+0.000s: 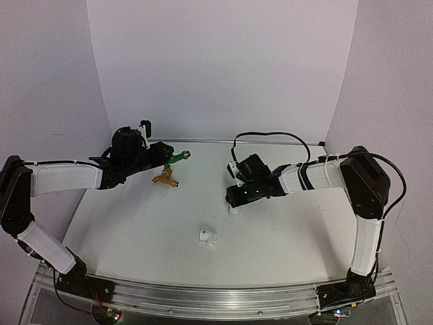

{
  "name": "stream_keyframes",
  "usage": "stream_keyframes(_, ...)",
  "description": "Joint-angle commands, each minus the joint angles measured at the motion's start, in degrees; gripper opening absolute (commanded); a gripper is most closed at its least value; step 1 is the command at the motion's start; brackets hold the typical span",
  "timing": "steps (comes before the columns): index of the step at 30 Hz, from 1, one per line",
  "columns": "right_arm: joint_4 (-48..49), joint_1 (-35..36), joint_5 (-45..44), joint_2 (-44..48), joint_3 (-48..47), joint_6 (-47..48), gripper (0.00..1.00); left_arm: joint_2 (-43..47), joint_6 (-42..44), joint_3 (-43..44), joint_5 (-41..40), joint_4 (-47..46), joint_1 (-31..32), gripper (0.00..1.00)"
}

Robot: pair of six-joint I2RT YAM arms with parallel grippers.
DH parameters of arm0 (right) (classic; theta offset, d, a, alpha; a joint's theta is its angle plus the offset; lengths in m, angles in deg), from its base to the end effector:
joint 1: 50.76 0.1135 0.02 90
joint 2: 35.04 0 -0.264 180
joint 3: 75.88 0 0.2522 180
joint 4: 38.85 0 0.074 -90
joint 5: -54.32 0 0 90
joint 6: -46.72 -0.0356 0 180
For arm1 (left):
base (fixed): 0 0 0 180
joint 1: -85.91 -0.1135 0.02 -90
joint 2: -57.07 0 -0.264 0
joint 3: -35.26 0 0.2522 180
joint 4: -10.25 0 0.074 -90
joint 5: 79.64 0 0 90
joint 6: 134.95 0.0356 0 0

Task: Install the water faucets
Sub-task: Pick up the adaptor from the adaptor.

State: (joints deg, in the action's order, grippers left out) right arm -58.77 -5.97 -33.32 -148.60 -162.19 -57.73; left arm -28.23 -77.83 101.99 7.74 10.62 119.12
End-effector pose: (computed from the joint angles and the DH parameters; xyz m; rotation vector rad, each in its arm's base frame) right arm 0.3000 0.2999 0.1597 -0.6632 2.3701 0.5211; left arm 0.2863 -0.1854 0.2607 -0.0265 1.9701 -0.7294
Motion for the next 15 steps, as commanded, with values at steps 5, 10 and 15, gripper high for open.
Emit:
stream_keyframes(5,-2.48,0.32,1.68,-3.33,-3.12,0.58,0.55,0.48,0.14,1.78,1.37,-0.48,0.11,0.00)
stream_keyframes(10,-3.42,0.39,1.64,-2.97,-2.56,1.23,0.44,0.02,-0.10,2.21,1.56,0.33,0.10,0.00)
stream_keyframes(15,-3.76,0.49,2.81,-2.61,-1.49,1.32,0.25,-0.79,-0.64,4.04,1.21,3.41,0.15,0.00)
